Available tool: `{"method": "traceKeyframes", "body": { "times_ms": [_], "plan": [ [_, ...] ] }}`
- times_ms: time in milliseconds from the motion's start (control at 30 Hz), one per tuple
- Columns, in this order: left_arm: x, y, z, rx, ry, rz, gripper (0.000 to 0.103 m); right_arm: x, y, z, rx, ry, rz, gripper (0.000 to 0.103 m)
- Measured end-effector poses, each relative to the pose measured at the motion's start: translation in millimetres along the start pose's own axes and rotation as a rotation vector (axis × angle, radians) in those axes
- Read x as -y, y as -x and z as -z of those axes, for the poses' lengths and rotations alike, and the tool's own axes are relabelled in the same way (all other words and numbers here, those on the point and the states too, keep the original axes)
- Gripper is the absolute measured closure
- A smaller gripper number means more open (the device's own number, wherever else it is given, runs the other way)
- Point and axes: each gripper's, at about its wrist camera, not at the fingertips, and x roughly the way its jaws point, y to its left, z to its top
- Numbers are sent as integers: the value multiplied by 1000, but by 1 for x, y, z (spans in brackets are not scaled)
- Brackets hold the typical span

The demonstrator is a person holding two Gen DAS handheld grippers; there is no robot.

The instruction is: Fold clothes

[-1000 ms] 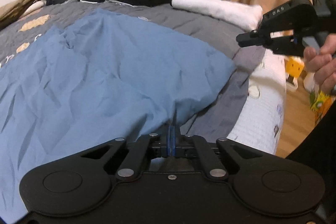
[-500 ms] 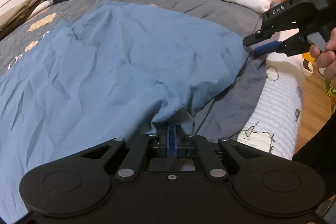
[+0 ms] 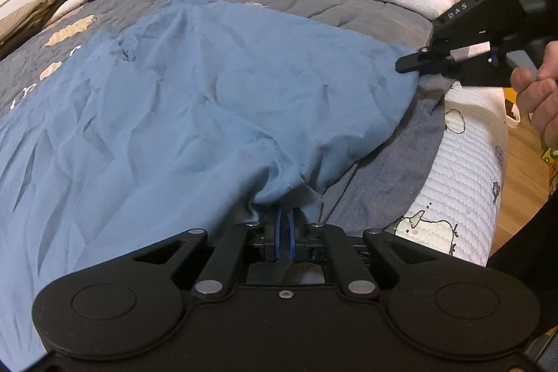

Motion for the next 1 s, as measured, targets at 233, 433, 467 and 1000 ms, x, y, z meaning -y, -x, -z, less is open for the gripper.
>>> {"method": "traceKeyframes", "body": {
  "times_ms": [233,433,467,1000],
  "plan": [
    [-4,7,-2,43,20,52,102,2,24,-7,105,-88,-69,101],
    [-7,19,-11,43,76,168,103,3,42,-22,159,-98,-52,101],
    [-4,17,-11,23,59,172,103,3,41,-23,147,-85,-16,101],
    [-11,35,-15,30,91,202,62,-22,40,-14,127,170,285,87]
  ]
}}
